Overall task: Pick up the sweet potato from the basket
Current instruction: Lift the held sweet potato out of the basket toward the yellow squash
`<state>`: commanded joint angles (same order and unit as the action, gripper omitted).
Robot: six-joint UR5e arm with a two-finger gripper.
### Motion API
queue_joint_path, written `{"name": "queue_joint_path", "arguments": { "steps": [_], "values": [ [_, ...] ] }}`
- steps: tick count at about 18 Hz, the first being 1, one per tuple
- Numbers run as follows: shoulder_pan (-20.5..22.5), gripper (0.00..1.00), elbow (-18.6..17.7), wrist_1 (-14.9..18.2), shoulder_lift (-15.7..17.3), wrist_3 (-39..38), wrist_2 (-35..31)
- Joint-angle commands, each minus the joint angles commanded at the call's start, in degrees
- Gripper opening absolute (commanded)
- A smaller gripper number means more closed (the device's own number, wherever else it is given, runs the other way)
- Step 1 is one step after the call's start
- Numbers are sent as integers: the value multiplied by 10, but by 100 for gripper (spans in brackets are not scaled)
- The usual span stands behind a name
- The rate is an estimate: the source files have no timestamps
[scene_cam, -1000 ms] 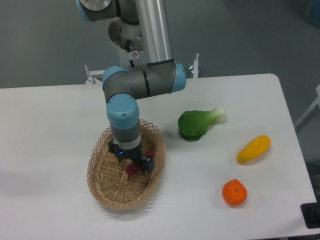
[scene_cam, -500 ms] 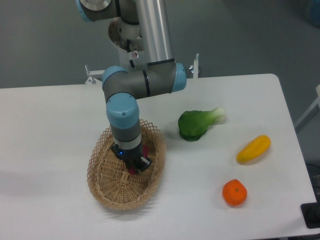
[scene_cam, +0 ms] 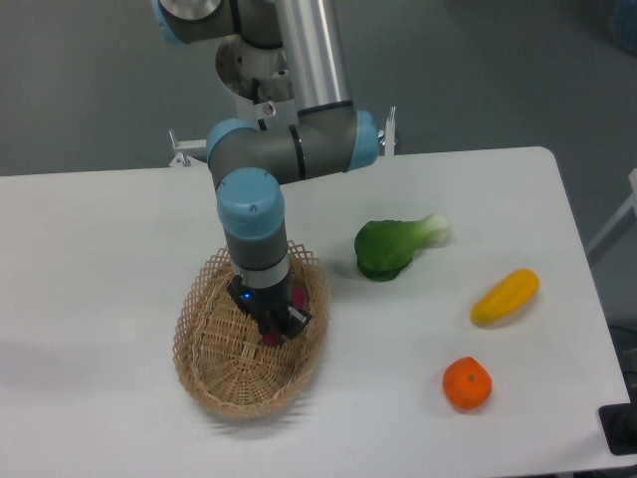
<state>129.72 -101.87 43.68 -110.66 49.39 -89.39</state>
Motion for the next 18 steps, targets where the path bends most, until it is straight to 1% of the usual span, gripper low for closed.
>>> {"name": "queue_joint_path", "arguments": {
  "steps": [2, 4, 8, 11, 14, 15, 18],
  "values": [
    [12, 26, 18, 14, 11, 10, 2],
    [26, 26, 40, 27, 12, 20, 1],
    [76, 26, 79, 75, 26, 77, 11],
    [124, 26, 113, 113, 33, 130, 32],
    [184, 26, 141, 135, 33, 188, 68],
    [204, 26, 146, 143, 33, 213, 81],
    [250, 26, 152, 164, 33, 289, 88]
  ]
}}
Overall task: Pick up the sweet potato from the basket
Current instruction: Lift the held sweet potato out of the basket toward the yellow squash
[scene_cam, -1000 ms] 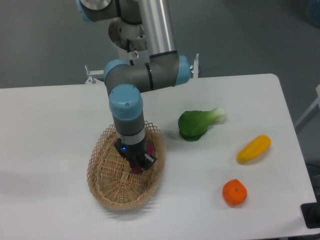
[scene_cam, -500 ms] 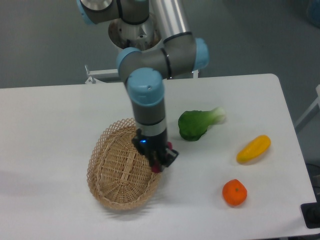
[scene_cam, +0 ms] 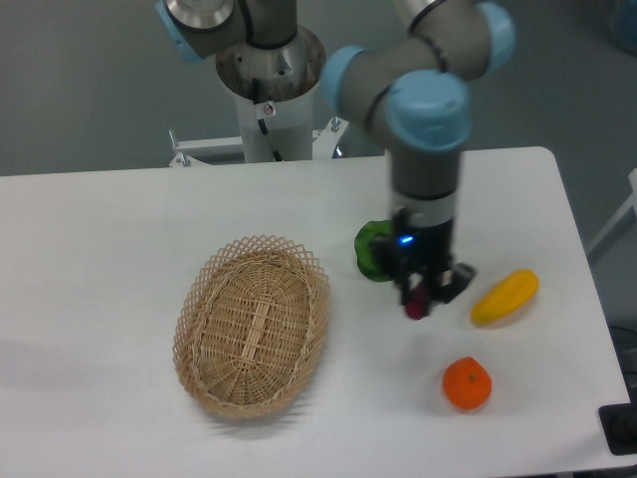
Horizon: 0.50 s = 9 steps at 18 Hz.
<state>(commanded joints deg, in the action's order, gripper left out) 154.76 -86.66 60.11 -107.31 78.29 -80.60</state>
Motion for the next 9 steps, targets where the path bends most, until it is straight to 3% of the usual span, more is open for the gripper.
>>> {"name": "queue_joint_path", "arguments": {
  "steps": [4, 9],
  "values": [
    [39, 26, 4, 26, 0, 79, -1],
    [47, 26, 9, 25, -6, 86, -3]
  ]
}}
